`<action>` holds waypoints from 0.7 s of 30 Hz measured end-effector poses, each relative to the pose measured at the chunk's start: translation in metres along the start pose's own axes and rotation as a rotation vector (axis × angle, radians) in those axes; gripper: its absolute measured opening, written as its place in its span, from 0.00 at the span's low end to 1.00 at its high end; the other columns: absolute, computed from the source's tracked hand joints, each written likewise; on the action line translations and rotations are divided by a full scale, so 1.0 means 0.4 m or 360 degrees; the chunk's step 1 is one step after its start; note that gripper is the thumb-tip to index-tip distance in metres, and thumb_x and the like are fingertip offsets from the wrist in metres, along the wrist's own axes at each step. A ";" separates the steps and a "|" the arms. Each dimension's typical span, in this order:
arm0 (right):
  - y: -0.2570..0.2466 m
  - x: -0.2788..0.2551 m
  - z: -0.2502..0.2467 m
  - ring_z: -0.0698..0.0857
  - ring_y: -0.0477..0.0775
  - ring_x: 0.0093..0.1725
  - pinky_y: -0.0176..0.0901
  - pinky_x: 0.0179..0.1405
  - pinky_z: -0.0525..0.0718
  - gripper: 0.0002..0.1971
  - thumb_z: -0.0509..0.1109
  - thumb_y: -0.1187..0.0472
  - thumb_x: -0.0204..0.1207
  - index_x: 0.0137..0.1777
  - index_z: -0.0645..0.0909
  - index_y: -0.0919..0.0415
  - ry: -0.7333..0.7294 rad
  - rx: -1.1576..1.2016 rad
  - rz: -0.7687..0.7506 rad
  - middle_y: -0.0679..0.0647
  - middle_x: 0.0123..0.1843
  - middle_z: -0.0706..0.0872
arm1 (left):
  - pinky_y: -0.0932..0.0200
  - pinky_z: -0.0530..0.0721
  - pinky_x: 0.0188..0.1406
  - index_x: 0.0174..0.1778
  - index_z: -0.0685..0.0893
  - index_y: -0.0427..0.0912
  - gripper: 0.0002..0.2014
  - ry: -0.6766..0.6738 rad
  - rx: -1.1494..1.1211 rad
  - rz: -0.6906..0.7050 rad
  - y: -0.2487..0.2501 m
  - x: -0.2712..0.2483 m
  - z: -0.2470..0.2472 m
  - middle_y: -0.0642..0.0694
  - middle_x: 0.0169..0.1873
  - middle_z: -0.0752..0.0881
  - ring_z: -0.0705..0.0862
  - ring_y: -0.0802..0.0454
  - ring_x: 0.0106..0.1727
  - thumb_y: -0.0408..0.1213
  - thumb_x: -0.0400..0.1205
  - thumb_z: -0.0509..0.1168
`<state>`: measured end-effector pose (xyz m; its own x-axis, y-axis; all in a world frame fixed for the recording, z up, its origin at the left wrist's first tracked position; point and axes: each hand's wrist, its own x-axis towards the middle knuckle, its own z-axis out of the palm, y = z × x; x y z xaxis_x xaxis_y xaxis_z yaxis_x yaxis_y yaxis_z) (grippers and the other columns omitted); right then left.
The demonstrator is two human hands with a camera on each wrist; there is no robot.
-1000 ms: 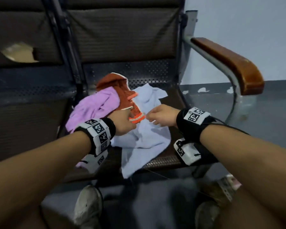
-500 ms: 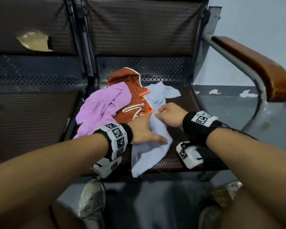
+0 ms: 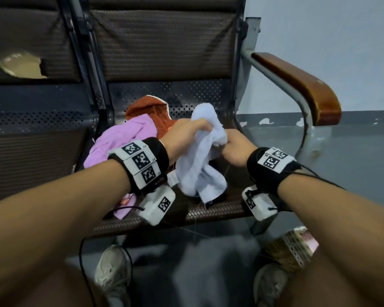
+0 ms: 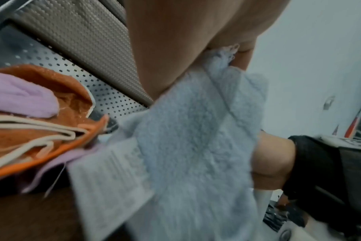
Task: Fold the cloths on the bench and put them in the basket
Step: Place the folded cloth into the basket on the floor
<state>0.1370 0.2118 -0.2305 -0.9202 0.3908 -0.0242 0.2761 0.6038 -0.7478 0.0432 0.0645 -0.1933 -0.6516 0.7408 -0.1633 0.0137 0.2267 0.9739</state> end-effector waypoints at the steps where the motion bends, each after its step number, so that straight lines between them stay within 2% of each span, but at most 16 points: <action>1: -0.001 0.000 -0.010 0.88 0.58 0.51 0.53 0.53 0.87 0.08 0.65 0.71 0.77 0.46 0.85 0.62 0.0106 -0.0017 -0.0007 0.58 0.48 0.91 | 0.39 0.83 0.63 0.49 0.90 0.33 0.23 0.0043 0.0087 0.0034 0.005 0.002 -0.004 0.34 0.50 0.91 0.89 0.40 0.53 0.49 0.69 0.68; 3: -0.004 0.002 -0.032 0.83 0.51 0.43 0.42 0.42 0.81 0.05 0.69 0.67 0.78 0.44 0.82 0.57 0.0331 0.0001 -0.0008 0.51 0.41 0.87 | 0.46 0.85 0.56 0.45 0.90 0.38 0.20 0.0222 0.0278 0.0110 0.007 0.019 -0.025 0.40 0.47 0.91 0.88 0.44 0.49 0.51 0.69 0.66; 4: -0.004 0.002 -0.044 0.82 0.49 0.42 0.41 0.41 0.79 0.04 0.71 0.65 0.77 0.45 0.81 0.55 0.0440 0.0062 0.0003 0.49 0.40 0.86 | 0.49 0.84 0.53 0.46 0.89 0.40 0.18 0.0299 0.0385 0.0132 0.004 0.030 -0.039 0.43 0.47 0.90 0.87 0.45 0.50 0.51 0.70 0.67; 6: -0.009 -0.004 -0.072 0.83 0.48 0.44 0.41 0.46 0.81 0.05 0.74 0.63 0.75 0.48 0.81 0.56 0.0611 0.0237 -0.0003 0.49 0.42 0.86 | 0.52 0.82 0.54 0.56 0.86 0.43 0.18 0.0388 0.0803 0.0127 -0.013 0.048 -0.071 0.44 0.54 0.89 0.86 0.43 0.56 0.49 0.75 0.67; 8: -0.014 -0.012 -0.089 0.84 0.45 0.43 0.37 0.45 0.82 0.05 0.76 0.62 0.74 0.46 0.82 0.54 0.0653 0.0332 -0.0029 0.47 0.42 0.87 | 0.52 0.77 0.58 0.69 0.78 0.46 0.28 0.0439 0.1133 0.0107 -0.039 0.055 -0.085 0.41 0.62 0.84 0.82 0.40 0.63 0.52 0.72 0.68; 9: -0.018 -0.018 -0.091 0.84 0.43 0.42 0.34 0.43 0.81 0.05 0.76 0.61 0.74 0.43 0.82 0.51 0.0622 0.0313 -0.0047 0.45 0.41 0.87 | 0.51 0.77 0.63 0.74 0.73 0.49 0.35 0.0367 0.1137 0.0161 -0.050 0.055 -0.080 0.40 0.66 0.80 0.79 0.41 0.67 0.52 0.70 0.69; 11: -0.023 -0.030 -0.080 0.83 0.41 0.40 0.31 0.40 0.79 0.07 0.75 0.62 0.74 0.41 0.83 0.49 0.0516 0.0215 -0.0103 0.44 0.39 0.87 | 0.53 0.76 0.69 0.79 0.68 0.52 0.41 -0.0003 0.0825 0.0310 -0.062 0.046 -0.047 0.43 0.70 0.78 0.77 0.47 0.71 0.49 0.69 0.75; 13: -0.025 -0.040 -0.068 0.85 0.42 0.41 0.34 0.43 0.81 0.06 0.73 0.65 0.74 0.43 0.85 0.52 0.0420 0.0173 -0.0116 0.46 0.40 0.88 | 0.65 0.80 0.59 0.73 0.74 0.52 0.36 -0.0319 0.0728 0.0391 -0.071 0.043 -0.010 0.53 0.62 0.83 0.83 0.59 0.62 0.51 0.70 0.79; 14: -0.024 -0.044 -0.068 0.86 0.45 0.43 0.37 0.46 0.83 0.06 0.73 0.65 0.73 0.47 0.86 0.54 0.0401 0.0185 -0.0109 0.49 0.42 0.89 | 0.66 0.80 0.52 0.66 0.78 0.50 0.30 -0.0337 0.0847 0.0451 -0.075 0.046 0.003 0.56 0.54 0.85 0.84 0.61 0.54 0.53 0.71 0.79; 16: -0.016 -0.049 -0.075 0.88 0.51 0.44 0.41 0.48 0.85 0.10 0.75 0.66 0.72 0.52 0.83 0.55 0.0421 0.0223 -0.0077 0.53 0.45 0.90 | 0.57 0.80 0.48 0.55 0.83 0.45 0.14 -0.0161 0.1027 0.0578 -0.079 0.060 0.015 0.53 0.46 0.86 0.85 0.52 0.49 0.45 0.78 0.75; 18: 0.003 -0.054 -0.088 0.86 0.53 0.42 0.43 0.45 0.83 0.12 0.78 0.64 0.70 0.51 0.80 0.56 0.0444 0.0032 0.0005 0.53 0.41 0.88 | 0.52 0.80 0.51 0.49 0.83 0.42 0.03 0.0077 0.0944 0.0601 -0.073 0.072 0.009 0.48 0.45 0.86 0.84 0.46 0.50 0.34 0.81 0.68; 19: 0.014 -0.056 -0.094 0.85 0.53 0.41 0.43 0.44 0.80 0.10 0.78 0.62 0.70 0.48 0.81 0.55 0.0433 -0.0151 0.0064 0.51 0.39 0.87 | 0.52 0.80 0.50 0.45 0.82 0.44 0.02 0.0166 0.0883 0.0603 -0.068 0.075 0.001 0.48 0.42 0.86 0.84 0.47 0.48 0.33 0.82 0.67; 21: 0.035 -0.061 -0.104 0.83 0.51 0.39 0.40 0.40 0.75 0.05 0.78 0.58 0.73 0.41 0.84 0.53 0.0382 -0.0402 0.0173 0.48 0.35 0.85 | 0.52 0.78 0.45 0.36 0.80 0.45 0.09 0.0252 0.0860 0.0584 -0.061 0.080 -0.019 0.49 0.33 0.83 0.80 0.51 0.40 0.35 0.82 0.66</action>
<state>0.1750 0.2396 -0.2128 -0.7986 0.5959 0.0840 0.4562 0.6906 -0.5612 0.0162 0.0777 -0.2212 -0.6351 0.7379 0.2286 0.6066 0.2931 0.7390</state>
